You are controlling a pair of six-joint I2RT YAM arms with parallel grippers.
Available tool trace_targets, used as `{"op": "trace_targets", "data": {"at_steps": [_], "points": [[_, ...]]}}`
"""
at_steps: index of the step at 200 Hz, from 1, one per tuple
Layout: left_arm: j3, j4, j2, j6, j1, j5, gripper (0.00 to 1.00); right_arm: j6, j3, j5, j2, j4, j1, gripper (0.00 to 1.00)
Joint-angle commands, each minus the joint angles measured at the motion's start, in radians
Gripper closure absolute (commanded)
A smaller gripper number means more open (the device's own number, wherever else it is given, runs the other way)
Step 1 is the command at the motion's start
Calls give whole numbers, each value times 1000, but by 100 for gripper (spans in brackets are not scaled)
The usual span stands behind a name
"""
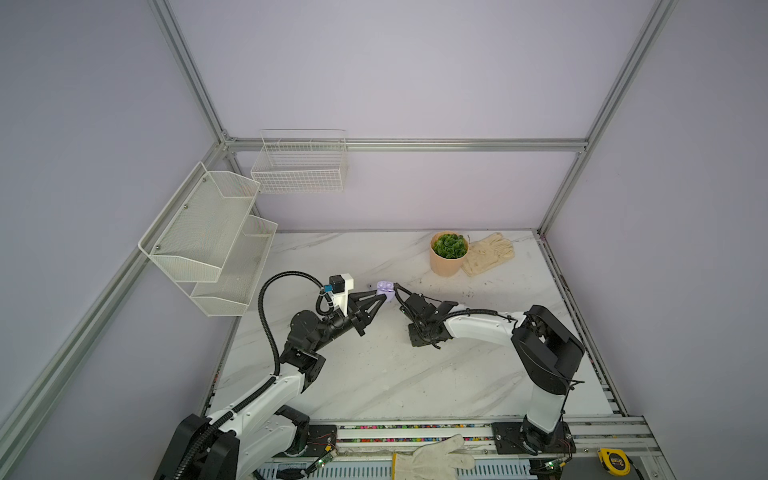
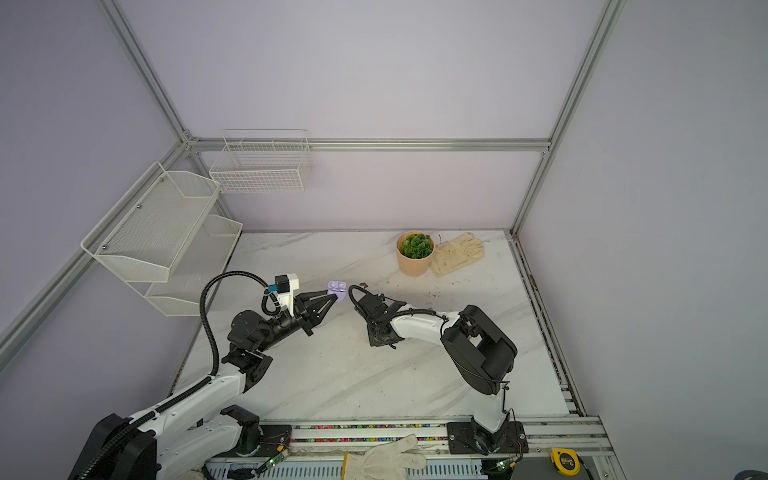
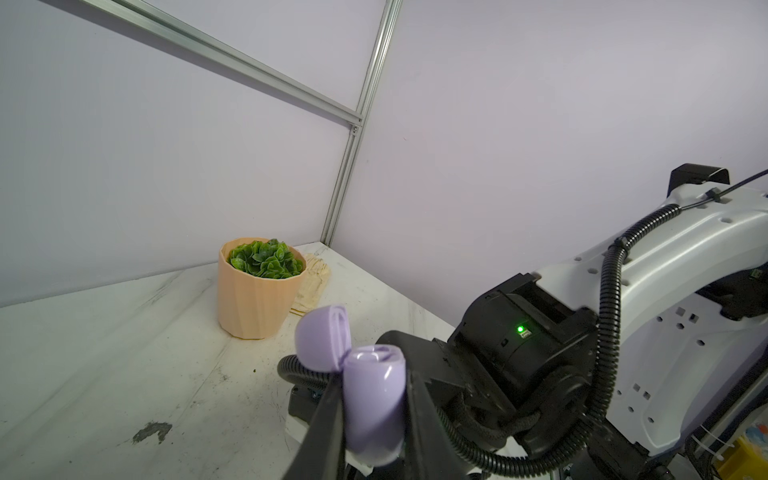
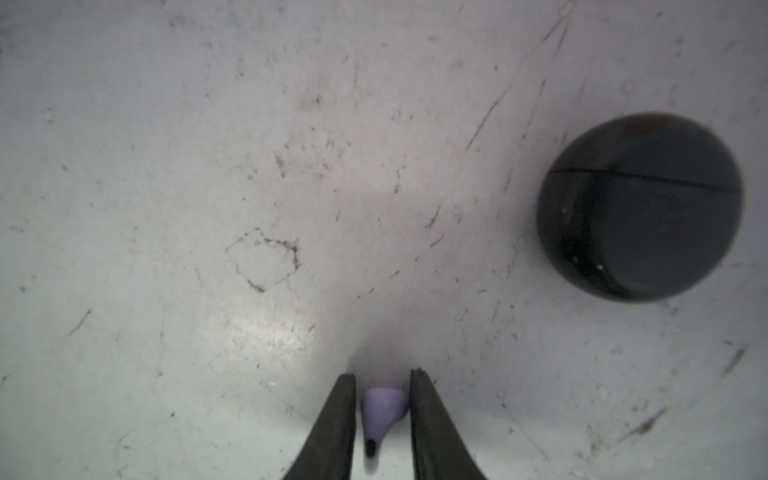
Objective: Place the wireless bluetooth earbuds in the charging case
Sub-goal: 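Lift the lilac earbud with the right gripper and hold it above the table, then carry the earbud with the right gripper toward the open case in the left gripper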
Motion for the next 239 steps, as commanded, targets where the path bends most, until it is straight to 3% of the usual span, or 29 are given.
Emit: {"op": "trace_targets", "data": {"at_steps": [1,239], "points": [[-21,57,9,-6,3,7,100,24,-20,14,-28,-36,11,74],[0,54,28,-10,3,2,100,21,-38,72,-100,13,0,78]]}}
